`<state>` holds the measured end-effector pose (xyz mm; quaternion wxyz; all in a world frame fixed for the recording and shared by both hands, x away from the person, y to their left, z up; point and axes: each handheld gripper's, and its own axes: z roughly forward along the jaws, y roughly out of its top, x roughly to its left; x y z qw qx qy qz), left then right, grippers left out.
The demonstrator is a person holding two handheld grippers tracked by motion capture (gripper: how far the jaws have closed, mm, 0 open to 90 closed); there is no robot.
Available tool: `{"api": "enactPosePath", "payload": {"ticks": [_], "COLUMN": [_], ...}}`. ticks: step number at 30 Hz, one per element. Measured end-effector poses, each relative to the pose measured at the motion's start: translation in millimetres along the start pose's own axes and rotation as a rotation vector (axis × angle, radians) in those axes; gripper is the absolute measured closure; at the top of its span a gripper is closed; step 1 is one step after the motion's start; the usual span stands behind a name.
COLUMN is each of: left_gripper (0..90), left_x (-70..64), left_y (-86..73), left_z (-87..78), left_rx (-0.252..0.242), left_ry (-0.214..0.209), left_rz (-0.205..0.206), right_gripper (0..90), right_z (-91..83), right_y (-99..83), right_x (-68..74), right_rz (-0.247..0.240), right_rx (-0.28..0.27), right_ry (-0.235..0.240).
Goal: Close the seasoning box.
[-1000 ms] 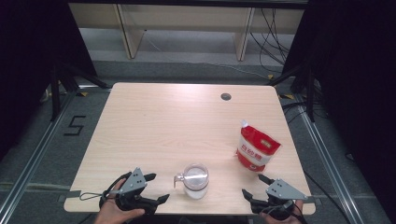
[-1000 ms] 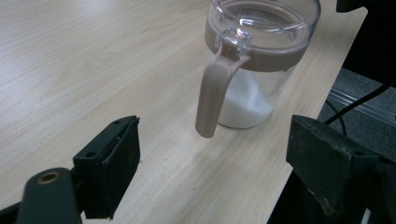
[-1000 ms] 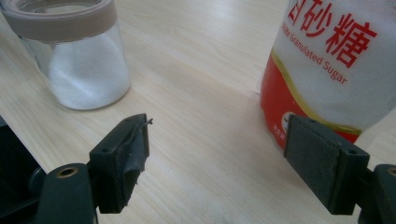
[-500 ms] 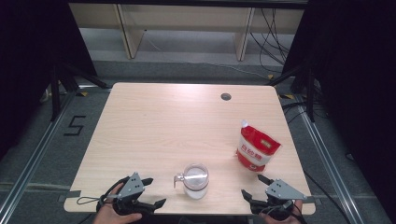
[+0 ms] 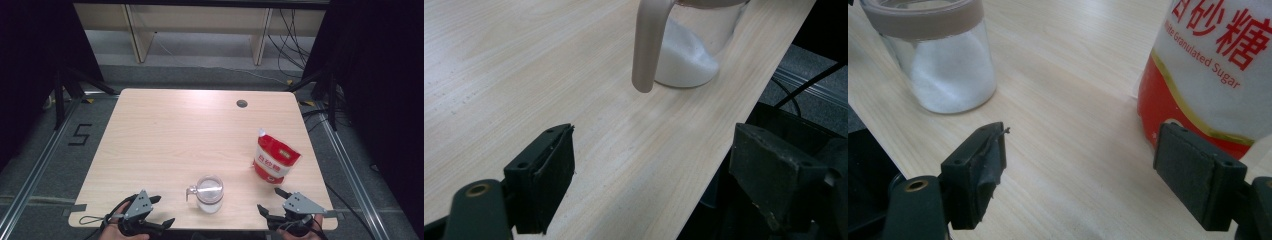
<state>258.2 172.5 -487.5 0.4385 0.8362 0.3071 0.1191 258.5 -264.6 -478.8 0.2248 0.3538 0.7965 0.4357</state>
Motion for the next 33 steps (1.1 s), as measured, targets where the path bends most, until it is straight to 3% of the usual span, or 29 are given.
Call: {"api": "enactPosePath", "payload": {"ticks": [1,2,7,9,21,24,26,28,30,31,33], "left_gripper": [17.8,17.8,17.8,17.7,17.7,17.7,17.7,17.7,17.7,17.7,17.7], "left_x": [2.0,-1.1,-3.1,-5.4,-5.6,-4.7,-5.0,-4.5,-4.4,-6.2,-5.3], "left_y": [-1.1,-2.7,-6.3,-6.6,-6.4,-5.1,-5.6,-5.7,-5.3,-5.2,-5.2], "left_z": [-0.6,0.5,0.3,0.8,2.5,1.7,4.5,4.1,3.3,3.8,3.5], "left_rx": [0.009,0.001,0.013,0.005,-0.004,0.025,0.004,0.02,0.024,0.008,0.01], "left_ry": [0.003,0.001,0.007,-0.001,-0.003,0.002,-0.008,0.001,0.001,-0.008,-0.008], "left_rz": [0.033,-0.01,-0.007,-0.023,-0.022,-0.008,-0.016,-0.002,-0.003,-0.028,-0.023], "right_gripper": [21.8,21.7,21.5,21.3,21.0,20.9,20.9,20.9,20.9,20.9,20.9], "right_z": [0.4,-0.6,1.7,1.8,4.6,5.2,5.7,5.7,5.5,6.0,6.0], "right_y": [0.0,-0.3,-0.3,-0.5,-1.5,-2.0,-2.2,-2.4,-2.4,-2.5,-2.6], "right_x": [-0.4,3.0,0.5,1.6,2.4,2.5,3.2,3.4,3.3,3.2,3.5], "right_rz": [-0.017,0.026,-0.026,-0.007,-0.019,-0.03,-0.022,-0.022,-0.027,-0.025,-0.021], "right_rx": [-0.009,0.009,-0.008,0.003,0.018,0.016,0.025,0.032,0.027,0.03,0.034], "right_ry": [-0.01,-0.004,-0.005,0.004,0.024,0.017,0.023,0.025,0.018,0.026,0.031]}}
